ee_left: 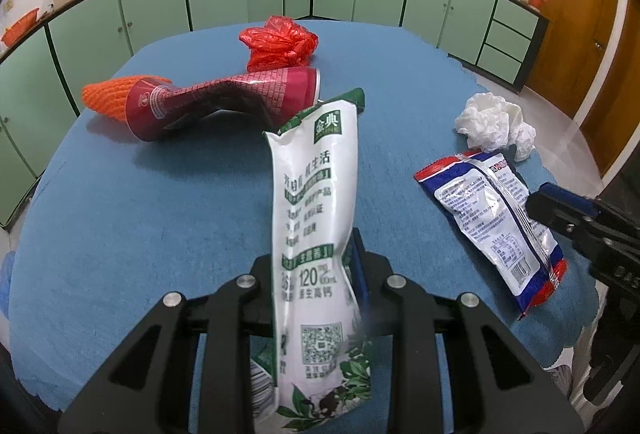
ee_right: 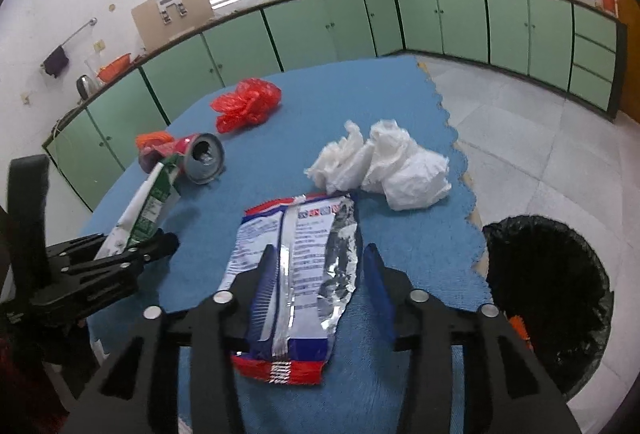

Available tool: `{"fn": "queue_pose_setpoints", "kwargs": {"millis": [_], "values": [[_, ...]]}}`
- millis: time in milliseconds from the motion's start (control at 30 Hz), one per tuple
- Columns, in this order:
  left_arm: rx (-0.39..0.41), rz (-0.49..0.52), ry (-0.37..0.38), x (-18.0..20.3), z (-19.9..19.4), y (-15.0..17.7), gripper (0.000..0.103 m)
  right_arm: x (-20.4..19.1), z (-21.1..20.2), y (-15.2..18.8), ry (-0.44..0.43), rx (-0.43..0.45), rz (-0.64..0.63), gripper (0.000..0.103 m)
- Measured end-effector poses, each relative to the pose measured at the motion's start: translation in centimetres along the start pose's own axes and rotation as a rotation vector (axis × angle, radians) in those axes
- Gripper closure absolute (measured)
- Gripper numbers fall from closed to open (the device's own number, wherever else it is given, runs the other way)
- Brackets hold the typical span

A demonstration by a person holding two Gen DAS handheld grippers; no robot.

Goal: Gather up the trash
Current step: 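Carry pouch and snack wrapper to the black bin and release both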

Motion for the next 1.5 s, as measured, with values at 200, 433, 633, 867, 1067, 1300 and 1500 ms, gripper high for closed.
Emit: {"fn": "queue_pose_setpoints", "kwargs": {"millis": [200,433,633,867,1067,1300,1500], "values": [[-0.001,-0.001,-0.002,0.1,0.0,0.0,0.077,-0.5,1.1,0.4,-0.002,-0.031,-0.042,0.090],[-0.003,-0.001,-0.002,0.1,0.1,-0.1,0.077,-1.7,-0.2,0.2,0.020,0.004,-0.108,0.103],[0.011,0.005,0.008,0.6,-0.7,-0.3,0.077,-2.4,-3.7,-1.8,0.012,0.094,-0.125,0.103],[0.050,0.030,0.043,2.3,-2.5,-1.4,0.078,-2.4,-7.1,-3.6,0.016,0.170,-0.134,0.103],[0.072,0.058,0.083,4.2,-3.4,-2.6,0.078,-1.9,-8.8,-4.5,0.030,0.207,-0.136,0.103],[0.120,0.112,0.130,7.5,-4.6,-4.7,0.078,-0.8,-10.9,-5.2,0.057,0.249,-0.121,0.103],[0.163,0.149,0.187,10.9,-5.6,-6.4,0.078,1.1,-12.9,-5.7,0.097,0.285,-0.091,0.103]]}}
Point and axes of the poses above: each gripper's, at about its wrist camera, not at the fingertips, and z roughly the way its jaws point, x to its right, y to its underside, the point moved 7 cm from there along z, roughly the way its jaws point, and after that the axes turned 6 degrees about -x, right-handed, at the moved point
